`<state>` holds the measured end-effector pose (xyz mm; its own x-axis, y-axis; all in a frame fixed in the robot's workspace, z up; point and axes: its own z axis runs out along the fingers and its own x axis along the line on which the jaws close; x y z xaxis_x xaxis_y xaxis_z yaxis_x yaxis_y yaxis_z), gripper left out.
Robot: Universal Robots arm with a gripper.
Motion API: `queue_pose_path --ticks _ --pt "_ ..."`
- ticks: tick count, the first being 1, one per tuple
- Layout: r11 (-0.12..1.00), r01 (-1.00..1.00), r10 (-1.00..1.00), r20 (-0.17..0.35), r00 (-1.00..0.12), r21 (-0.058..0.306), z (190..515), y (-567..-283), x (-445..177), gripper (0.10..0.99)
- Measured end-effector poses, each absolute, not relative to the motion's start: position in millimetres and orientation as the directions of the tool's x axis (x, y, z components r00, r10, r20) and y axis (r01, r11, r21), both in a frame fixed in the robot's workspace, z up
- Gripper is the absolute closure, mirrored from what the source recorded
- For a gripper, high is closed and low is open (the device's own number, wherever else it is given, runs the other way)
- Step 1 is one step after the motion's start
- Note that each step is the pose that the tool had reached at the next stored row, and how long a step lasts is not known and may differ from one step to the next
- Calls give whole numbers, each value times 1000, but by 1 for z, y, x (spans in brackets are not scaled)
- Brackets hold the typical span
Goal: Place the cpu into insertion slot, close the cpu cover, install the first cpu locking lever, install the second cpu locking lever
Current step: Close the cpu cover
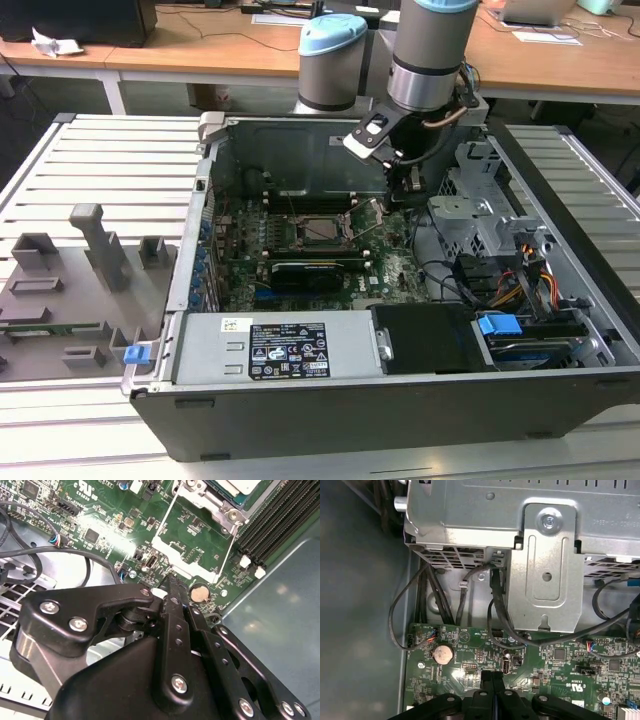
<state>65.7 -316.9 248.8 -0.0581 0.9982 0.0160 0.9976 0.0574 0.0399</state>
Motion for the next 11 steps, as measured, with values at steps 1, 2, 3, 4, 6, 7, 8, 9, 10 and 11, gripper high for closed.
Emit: queue_pose_path --ticks 1,2,3,4,6,7,8,9,10,11 --pt "57 998 998 16 -58 40 249 -317 65 980" --pt "57 998 998 16 -58 40 249 -317 64 980" --pt "57 998 998 16 -58 40 249 -317 62 980" --pt "57 998 998 16 -58 40 249 -317 60 980" --pt "57 998 998 16 -58 40 249 -317 57 980" --pt "57 998 998 16 -58 40 249 -317 57 980" --pt "57 998 998 16 -58 40 249 -317 56 980" --pt "57 998 998 16 -58 40 249 -317 56 980" --pt "57 998 998 16 -58 40 249 -317 56 980" --pt "57 998 998 16 -58 40 249 -317 56 980"
